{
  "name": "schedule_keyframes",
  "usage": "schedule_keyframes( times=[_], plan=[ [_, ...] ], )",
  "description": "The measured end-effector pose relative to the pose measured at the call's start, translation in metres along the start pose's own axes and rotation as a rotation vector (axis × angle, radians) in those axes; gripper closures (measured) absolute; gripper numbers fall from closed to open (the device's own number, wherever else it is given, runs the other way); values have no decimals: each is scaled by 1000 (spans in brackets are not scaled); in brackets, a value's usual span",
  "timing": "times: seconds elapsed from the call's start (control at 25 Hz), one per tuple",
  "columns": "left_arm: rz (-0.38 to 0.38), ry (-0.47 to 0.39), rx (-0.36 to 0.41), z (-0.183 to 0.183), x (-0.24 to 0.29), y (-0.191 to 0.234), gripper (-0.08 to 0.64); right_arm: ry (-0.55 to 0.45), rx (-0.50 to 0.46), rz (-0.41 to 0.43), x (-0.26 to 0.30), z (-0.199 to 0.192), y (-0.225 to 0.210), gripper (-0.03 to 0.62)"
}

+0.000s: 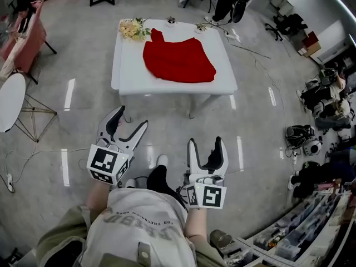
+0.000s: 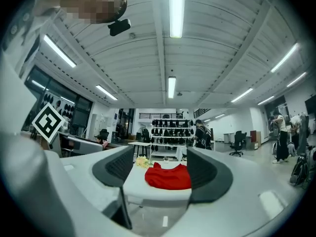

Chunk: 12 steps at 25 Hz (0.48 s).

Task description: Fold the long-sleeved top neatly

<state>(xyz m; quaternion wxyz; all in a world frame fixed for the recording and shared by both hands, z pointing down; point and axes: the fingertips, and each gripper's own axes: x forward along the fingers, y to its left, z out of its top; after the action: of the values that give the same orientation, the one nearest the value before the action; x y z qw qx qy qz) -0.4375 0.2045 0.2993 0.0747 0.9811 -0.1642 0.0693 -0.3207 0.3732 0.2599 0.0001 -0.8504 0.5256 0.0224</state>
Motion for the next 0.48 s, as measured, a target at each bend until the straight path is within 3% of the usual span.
schedule_keyframes(
  times=[0.24,0.48],
  plan=[
    [75,42,7,2,78,-4,247,11,10,57,62,-7,-66,263],
    [98,68,0,8,168,-30,247,13,-22,99,112,-4,-146,264]
  ],
)
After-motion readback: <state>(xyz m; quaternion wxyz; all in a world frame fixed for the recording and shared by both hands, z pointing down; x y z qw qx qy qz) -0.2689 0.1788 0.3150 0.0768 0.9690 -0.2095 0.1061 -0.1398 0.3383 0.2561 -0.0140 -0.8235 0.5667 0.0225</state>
